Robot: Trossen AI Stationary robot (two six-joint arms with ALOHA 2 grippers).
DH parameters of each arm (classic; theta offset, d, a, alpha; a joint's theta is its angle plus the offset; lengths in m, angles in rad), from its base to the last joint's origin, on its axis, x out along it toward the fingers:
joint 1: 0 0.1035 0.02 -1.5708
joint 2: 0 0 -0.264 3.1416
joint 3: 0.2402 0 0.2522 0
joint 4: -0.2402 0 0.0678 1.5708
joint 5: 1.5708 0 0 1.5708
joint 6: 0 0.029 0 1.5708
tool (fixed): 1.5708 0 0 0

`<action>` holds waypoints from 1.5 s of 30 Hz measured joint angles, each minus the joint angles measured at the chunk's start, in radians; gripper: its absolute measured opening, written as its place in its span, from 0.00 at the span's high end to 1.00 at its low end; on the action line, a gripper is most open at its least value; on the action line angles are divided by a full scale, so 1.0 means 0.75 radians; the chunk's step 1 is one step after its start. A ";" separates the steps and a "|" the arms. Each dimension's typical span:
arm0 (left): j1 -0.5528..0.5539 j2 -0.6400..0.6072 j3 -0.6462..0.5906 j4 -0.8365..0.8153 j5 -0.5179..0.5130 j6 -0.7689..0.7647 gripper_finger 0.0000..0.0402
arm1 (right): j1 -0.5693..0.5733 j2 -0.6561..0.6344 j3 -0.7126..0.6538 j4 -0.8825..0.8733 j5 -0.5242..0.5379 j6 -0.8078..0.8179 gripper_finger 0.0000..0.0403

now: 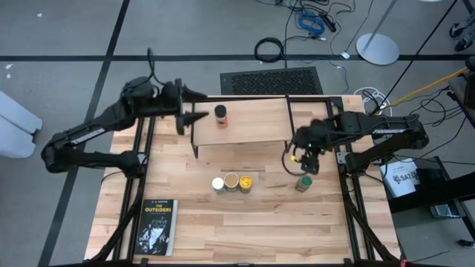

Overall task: Shelf spices
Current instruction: Put the green seasoning bottle on the shelf

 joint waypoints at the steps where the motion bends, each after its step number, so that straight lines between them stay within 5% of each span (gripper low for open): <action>1: -0.043 -0.009 0.000 0.000 -0.001 -0.003 0.20 | 0.021 -0.004 -0.017 -0.029 -0.026 0.053 0.26; 5: -0.200 -0.009 0.000 0.002 -0.049 0.011 0.20 | 0.105 -0.027 -0.122 -0.030 -0.137 0.222 0.22; 14: -0.397 0.060 -0.011 0.005 -0.220 0.116 0.20 | 0.184 -0.037 -0.338 0.129 -0.147 0.393 0.10; 34: -0.412 0.070 -0.011 0.005 -0.304 0.176 0.20 | 0.268 -0.035 -0.423 0.232 -0.140 0.508 0.09; 45: -0.412 0.070 -0.012 0.019 -0.304 0.175 0.20 | 0.268 0.138 -0.423 0.231 -0.209 0.499 0.09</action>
